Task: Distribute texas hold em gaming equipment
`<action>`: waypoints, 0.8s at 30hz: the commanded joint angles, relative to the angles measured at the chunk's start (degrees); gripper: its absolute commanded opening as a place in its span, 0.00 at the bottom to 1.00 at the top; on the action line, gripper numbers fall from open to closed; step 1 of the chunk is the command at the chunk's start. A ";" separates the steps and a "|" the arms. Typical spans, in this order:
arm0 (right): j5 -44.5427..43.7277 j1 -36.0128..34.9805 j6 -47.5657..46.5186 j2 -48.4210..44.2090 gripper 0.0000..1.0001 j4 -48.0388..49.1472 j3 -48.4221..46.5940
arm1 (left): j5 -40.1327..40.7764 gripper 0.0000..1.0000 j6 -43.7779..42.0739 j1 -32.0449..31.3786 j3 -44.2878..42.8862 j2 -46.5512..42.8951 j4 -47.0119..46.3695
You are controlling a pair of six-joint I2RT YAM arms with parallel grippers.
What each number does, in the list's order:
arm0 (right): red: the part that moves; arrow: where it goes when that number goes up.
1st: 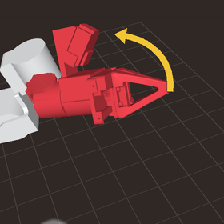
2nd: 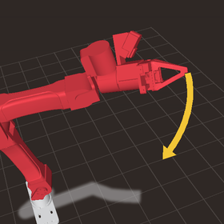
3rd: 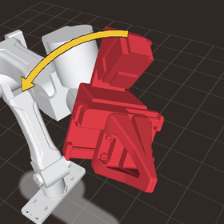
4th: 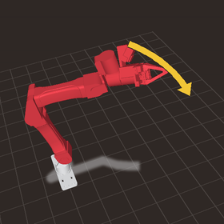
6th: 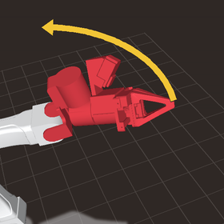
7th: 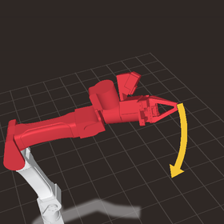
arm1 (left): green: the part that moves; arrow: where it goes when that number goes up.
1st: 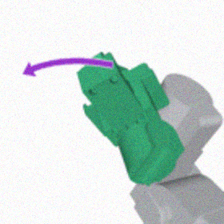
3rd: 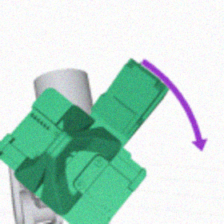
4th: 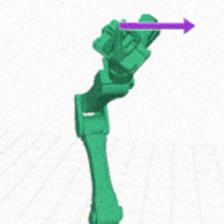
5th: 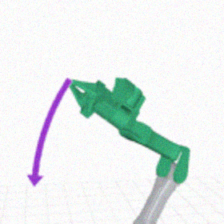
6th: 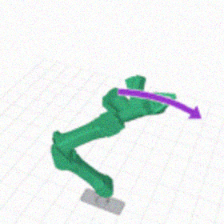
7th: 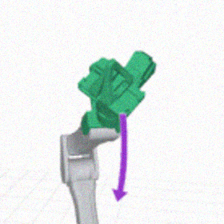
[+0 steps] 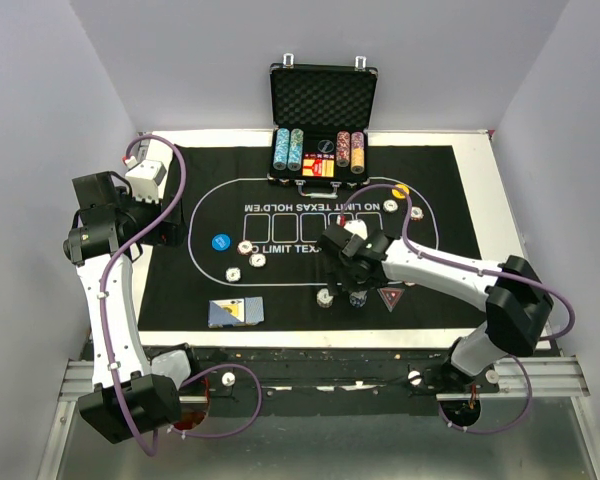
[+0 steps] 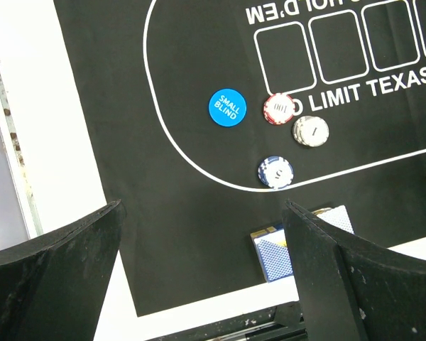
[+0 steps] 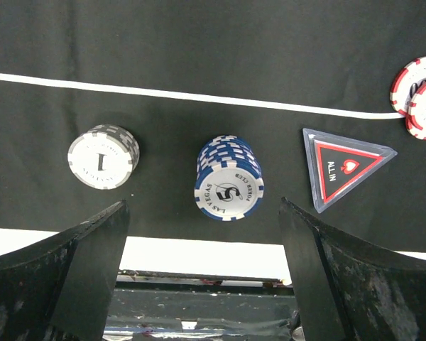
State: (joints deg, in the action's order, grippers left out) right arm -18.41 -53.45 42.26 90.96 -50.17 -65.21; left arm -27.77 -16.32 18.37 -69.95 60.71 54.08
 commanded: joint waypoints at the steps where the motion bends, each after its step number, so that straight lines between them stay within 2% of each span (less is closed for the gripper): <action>1: -1.98 1.24 1.42 -2.19 0.93 1.74 2.10 | -1.15 0.99 -0.65 0.26 0.17 -0.33 1.02; 9: -0.40 3.09 0.10 0.53 0.90 5.96 4.21 | -0.97 0.99 -1.00 0.35 -0.45 -0.59 1.37; 15: 0.92 3.88 -0.34 1.24 0.79 8.16 5.27 | -0.53 0.99 -1.17 0.26 -0.45 -0.59 1.46; 24: 2.33 4.58 -0.69 2.47 0.72 10.09 7.55 | -0.36 0.99 -1.35 0.35 -1.06 -0.41 1.55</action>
State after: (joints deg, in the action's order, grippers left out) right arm -17.17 -49.36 41.67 92.47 -41.82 -58.92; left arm -27.75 -16.88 18.37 -69.95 60.69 54.59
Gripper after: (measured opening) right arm 0.729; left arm 0.990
